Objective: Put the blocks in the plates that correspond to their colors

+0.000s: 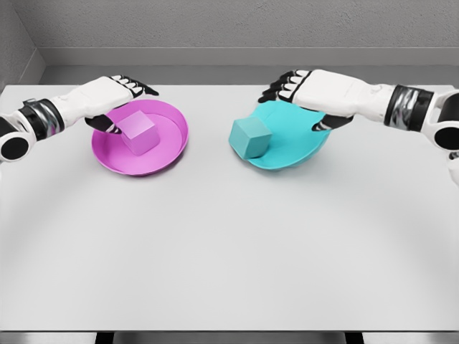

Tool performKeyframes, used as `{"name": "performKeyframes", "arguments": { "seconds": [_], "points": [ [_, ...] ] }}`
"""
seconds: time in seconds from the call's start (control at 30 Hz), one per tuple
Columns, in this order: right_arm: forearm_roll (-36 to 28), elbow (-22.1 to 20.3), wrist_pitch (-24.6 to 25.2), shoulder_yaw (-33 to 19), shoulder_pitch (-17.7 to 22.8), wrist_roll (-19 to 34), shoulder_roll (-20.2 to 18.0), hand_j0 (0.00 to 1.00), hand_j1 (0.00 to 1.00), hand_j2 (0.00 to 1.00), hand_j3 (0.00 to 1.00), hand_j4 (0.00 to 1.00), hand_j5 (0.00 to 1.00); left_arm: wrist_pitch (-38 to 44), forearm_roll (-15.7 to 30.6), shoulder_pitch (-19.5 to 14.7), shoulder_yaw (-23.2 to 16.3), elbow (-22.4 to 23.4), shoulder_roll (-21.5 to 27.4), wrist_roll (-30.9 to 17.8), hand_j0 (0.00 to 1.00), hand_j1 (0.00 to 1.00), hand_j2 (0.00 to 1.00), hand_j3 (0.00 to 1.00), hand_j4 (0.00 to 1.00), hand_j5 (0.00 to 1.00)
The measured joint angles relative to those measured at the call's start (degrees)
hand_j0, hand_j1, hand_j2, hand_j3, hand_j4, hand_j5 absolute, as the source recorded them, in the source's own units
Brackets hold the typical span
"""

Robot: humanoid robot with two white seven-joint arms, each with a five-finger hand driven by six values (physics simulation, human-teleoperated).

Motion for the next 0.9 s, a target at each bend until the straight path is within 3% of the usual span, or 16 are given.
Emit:
{"name": "performKeyframes", "arguments": {
  "seconds": [0.27,0.4,0.57,0.9],
  "points": [
    [-0.33,0.01,0.00,-3.19,0.97,0.00,-1.74,1.00,1.00,1.00,1.00,1.00,1.00,-0.99,2.17,-0.79,0.20,-2.17,2.74,0.15,1.00,1.00,1.00,1.00,1.00,1.00],
    [-0.57,0.01,0.01,-3.86,1.05,0.00,-2.84,1.00,1.00,1.00,1.00,1.00,1.00,-6.96,9.22,-0.79,0.35,-5.52,9.33,0.21,1.00,1.00,1.00,1.00,1.00,1.00],
    [-0.90,0.01,0.00,-4.49,2.37,0.00,-3.24,1.00,1.00,1.00,1.00,1.00,1.00,-9.65,16.88,-0.35,1.26,-6.48,14.81,0.23,1.00,1.00,1.00,1.00,1.00,1.00],
    [-2.56,0.01,0.00,-4.84,3.34,0.00,-4.40,1.00,1.00,1.00,1.00,1.00,1.00,-10.26,19.75,-0.26,1.46,-6.70,16.80,0.31,1.00,1.00,1.00,1.00,1.00,1.00]
  ]
}}
